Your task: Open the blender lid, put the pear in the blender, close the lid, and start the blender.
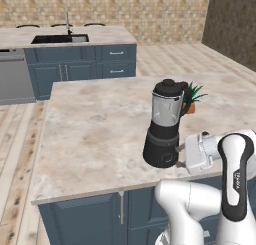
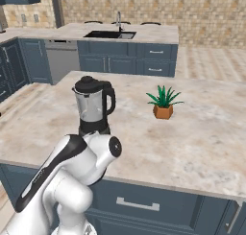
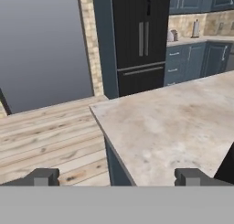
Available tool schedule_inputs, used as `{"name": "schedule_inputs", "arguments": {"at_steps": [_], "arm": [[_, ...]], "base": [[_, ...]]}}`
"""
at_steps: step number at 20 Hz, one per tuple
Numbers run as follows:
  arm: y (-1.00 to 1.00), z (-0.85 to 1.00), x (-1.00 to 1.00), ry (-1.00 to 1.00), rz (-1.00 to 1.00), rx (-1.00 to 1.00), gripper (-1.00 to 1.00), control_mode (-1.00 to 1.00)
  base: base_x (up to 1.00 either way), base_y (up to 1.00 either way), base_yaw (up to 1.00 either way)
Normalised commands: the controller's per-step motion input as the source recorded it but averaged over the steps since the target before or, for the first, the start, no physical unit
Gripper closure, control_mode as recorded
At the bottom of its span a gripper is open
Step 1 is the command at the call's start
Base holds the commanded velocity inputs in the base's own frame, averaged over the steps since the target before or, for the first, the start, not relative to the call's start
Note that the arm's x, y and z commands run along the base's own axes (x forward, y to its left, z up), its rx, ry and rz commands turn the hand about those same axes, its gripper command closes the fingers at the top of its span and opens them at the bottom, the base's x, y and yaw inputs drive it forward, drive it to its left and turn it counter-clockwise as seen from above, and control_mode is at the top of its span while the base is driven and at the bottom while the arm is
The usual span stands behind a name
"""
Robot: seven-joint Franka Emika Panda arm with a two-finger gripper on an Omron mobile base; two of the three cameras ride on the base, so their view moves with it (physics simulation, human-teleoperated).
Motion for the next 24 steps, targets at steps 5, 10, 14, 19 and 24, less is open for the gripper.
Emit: {"name": "schedule_inputs", "arguments": {"at_steps": [5, 10, 14, 19, 24], "arm": [[0.24, -0.26, 0.06, -0.07, -0.11, 0.0, -1.0, -1.0], [0.16, -0.27, 0.1, -0.07, -0.13, 0.0, -1.0, -1.0], [0.04, -0.28, 0.09, -0.06, -0.13, 0.0, -1.0, -1.0], [0.01, -0.24, 0.12, -0.01, -0.09, 0.0, -1.0, -1.0], [0.11, -0.16, 0.2, 0.0, -0.08, 0.0, -1.0, -1.0]], "base": [[0.0, 0.0, 0.0], [0.0, 0.0, 0.0], [0.0, 0.0, 0.0], [0.0, 0.0, 0.0], [0.0, 0.0, 0.0]]}}
